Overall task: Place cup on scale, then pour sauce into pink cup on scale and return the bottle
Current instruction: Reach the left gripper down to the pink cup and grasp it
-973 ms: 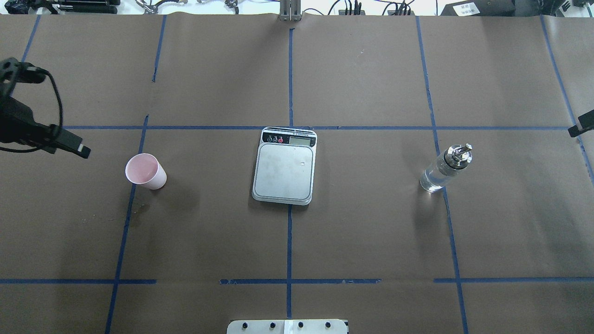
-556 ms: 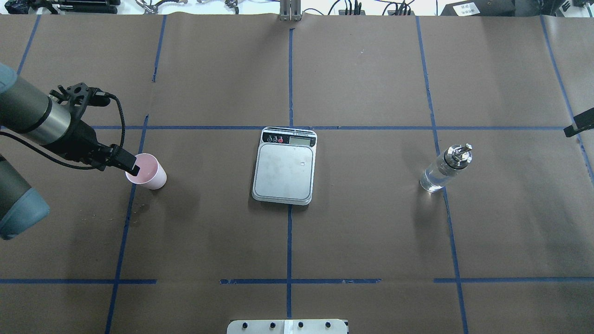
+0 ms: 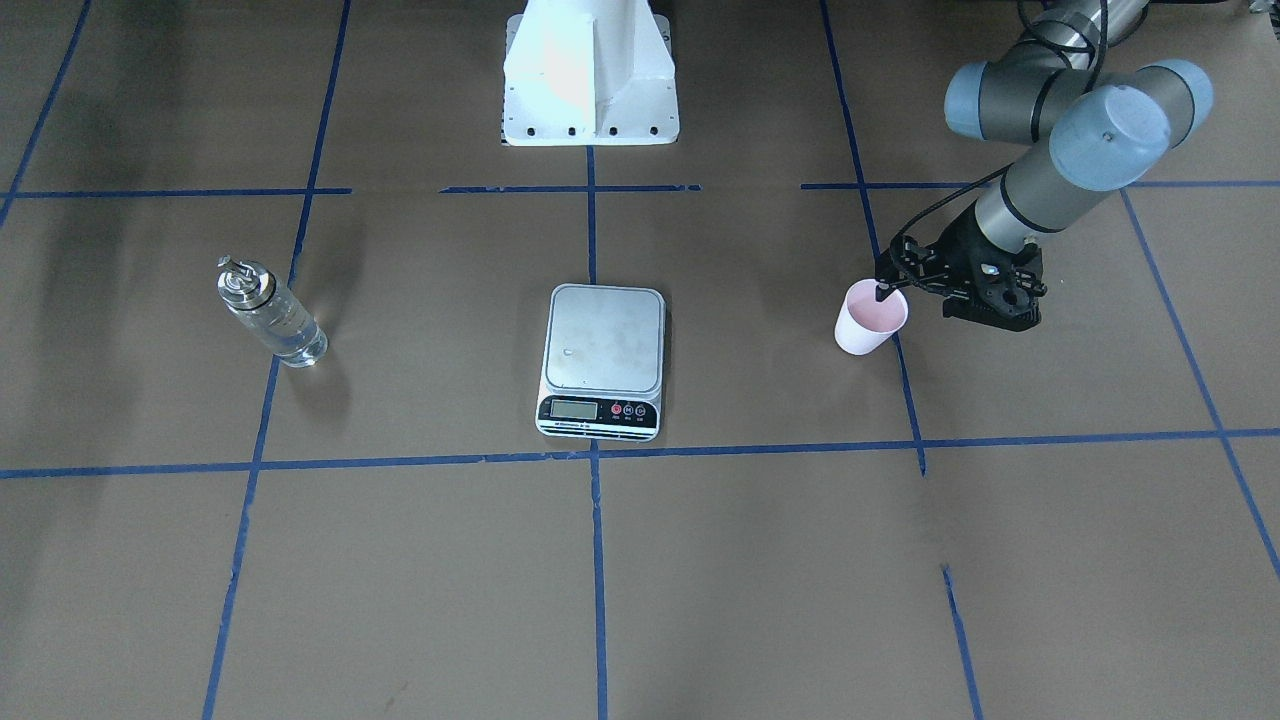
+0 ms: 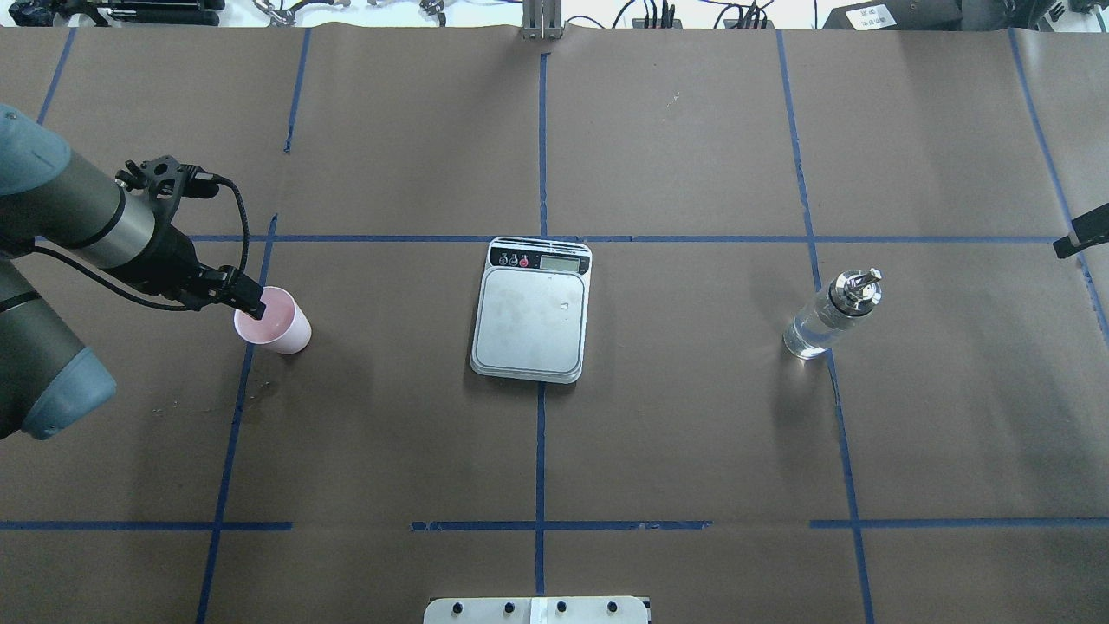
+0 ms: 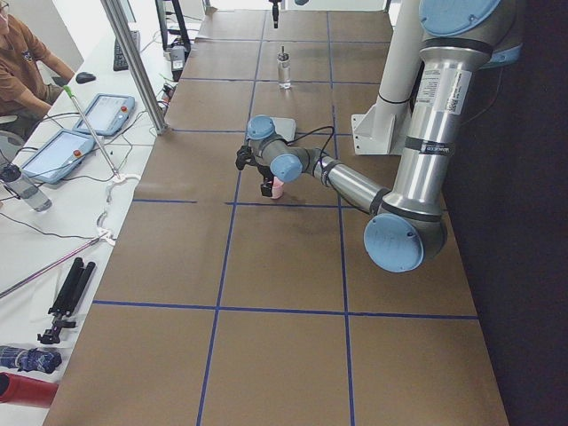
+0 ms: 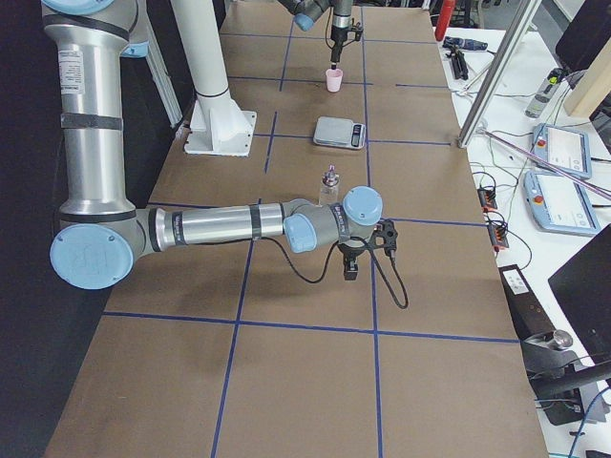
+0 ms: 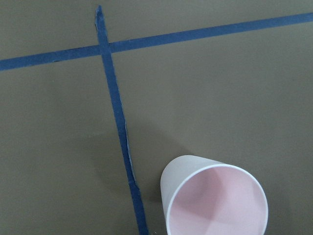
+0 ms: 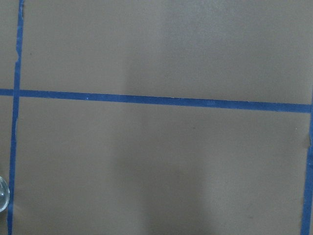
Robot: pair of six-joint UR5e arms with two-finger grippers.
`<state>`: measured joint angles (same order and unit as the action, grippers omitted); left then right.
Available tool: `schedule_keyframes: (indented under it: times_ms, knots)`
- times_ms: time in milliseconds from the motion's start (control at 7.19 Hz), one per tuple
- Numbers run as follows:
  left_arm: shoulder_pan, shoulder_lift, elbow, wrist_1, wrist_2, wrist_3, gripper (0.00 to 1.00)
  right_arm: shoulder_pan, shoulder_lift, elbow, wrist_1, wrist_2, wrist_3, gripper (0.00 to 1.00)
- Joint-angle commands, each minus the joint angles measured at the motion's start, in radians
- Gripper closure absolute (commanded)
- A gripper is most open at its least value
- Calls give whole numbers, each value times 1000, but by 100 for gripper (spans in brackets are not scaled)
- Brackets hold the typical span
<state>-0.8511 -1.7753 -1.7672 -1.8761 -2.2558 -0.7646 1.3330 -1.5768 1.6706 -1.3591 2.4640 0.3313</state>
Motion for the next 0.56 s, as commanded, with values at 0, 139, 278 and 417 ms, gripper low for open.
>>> schedule_keyframes:
  times_ms: [0, 139, 278, 417]
  knots:
    - [1, -21, 49, -9, 1, 11, 16, 0, 0, 0, 0, 1, 2, 0]
    - [4, -32, 57, -9, 1, 11, 24, 0, 0, 0, 0, 1, 2, 0]
    - [13, -32, 66, -9, 1, 10, 39, 0, 0, -3, 0, 1, 0, 0]
    - [14, -35, 66, -9, -4, 10, 75, 0, 0, 0, 0, 1, 2, 0]
